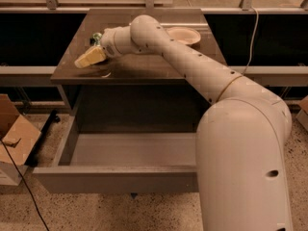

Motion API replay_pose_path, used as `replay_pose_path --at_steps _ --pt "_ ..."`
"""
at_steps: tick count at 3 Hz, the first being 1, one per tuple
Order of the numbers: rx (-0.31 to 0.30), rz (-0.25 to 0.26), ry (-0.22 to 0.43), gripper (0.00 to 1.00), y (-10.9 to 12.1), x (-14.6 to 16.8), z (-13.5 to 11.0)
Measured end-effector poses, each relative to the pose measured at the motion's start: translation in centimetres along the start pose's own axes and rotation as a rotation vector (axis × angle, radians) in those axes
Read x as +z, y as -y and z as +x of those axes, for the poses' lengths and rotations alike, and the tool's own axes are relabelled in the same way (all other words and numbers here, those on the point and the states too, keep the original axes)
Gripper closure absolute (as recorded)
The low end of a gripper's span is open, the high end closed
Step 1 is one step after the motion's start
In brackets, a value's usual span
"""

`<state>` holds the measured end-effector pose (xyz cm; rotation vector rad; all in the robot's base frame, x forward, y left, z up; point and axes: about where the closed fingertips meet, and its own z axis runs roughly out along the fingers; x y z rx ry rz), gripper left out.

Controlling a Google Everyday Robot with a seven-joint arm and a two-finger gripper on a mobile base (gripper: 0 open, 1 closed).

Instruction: Place green can into top drawer

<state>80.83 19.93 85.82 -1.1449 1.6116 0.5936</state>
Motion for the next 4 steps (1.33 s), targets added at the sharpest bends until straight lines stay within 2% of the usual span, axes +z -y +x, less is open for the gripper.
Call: replay_pose_path --at_steps 1,3,4 --pt "0.013 -0.003 0.018 0.18 -0.4 0.2 -0.1" --pt "0.034 0.017 0.039 0.65 -0.6 -0.5 0.3" --pt "0.023 0.025 0.043 0.88 -0.7 -1.3 -0.2"
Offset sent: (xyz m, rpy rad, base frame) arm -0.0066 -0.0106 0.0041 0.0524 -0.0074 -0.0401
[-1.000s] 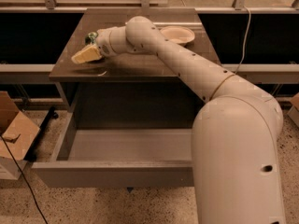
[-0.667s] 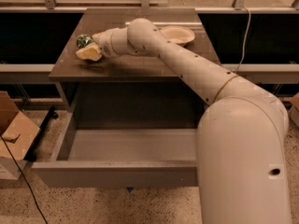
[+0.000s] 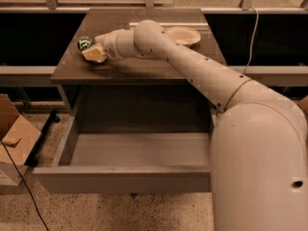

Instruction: Place green can into top drawer

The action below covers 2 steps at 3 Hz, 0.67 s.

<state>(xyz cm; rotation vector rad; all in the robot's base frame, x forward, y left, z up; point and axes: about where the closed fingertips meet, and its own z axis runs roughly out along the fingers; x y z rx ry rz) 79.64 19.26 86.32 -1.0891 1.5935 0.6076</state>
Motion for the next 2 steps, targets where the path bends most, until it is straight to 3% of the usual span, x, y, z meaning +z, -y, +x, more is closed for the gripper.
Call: replay_pose_path --at_steps 1,2 --pt "-0.013 -0.016 -0.002 1.0 -0.2 -1.3 -0.4" --pt "-0.022 -0.046 -0.021 1.0 -0.9 -2.4 -0.2"
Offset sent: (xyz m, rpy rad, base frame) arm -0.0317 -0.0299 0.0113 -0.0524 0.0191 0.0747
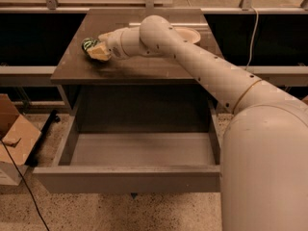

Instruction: Place green can into top drawer

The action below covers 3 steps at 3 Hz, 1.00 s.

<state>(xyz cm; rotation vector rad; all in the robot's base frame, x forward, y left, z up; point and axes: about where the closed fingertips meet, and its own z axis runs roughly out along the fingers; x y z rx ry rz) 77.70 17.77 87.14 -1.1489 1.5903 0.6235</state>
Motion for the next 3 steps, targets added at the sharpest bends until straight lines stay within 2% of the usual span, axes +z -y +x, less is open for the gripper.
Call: replay_pose_path --at_steps 1,2,3 --pt "-0.002 -0.027 -0.006 1.0 -0.3 -0.1 0.2" --pt "-0.006 -0.09 0.013 1.0 -0.7 -0.6 -0.4" --pt "-0.026 -0.132 0.024 1.0 -1.4 -3.1 -1.6"
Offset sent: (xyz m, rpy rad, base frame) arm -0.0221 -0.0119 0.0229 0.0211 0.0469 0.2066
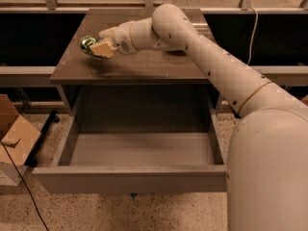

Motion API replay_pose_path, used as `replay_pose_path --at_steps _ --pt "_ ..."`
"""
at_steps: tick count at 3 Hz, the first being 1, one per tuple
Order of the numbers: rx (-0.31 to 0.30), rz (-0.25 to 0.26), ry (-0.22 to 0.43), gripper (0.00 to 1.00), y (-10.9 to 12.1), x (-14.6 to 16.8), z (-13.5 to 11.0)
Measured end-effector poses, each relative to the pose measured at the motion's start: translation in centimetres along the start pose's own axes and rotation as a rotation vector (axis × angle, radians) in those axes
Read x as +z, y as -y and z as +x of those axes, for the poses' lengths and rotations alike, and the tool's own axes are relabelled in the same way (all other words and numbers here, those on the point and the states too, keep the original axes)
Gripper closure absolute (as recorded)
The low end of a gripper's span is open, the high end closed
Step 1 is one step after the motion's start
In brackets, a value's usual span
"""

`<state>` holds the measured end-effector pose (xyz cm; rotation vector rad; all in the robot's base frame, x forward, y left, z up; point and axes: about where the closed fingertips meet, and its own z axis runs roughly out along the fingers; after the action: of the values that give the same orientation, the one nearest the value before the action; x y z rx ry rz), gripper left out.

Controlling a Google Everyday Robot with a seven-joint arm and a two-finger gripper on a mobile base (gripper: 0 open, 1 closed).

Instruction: Place green can into top drawer

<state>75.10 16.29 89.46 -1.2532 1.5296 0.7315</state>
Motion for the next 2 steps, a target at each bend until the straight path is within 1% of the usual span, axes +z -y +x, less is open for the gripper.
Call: replay_pose_path --at_steps 1,2 --pt "-0.037 -0.022 -0.018 1.0 -1.4 -3.9 -1.1" --pt "-0.035 -0.022 -0.021 1.0 -2.5 -7.0 -0.8"
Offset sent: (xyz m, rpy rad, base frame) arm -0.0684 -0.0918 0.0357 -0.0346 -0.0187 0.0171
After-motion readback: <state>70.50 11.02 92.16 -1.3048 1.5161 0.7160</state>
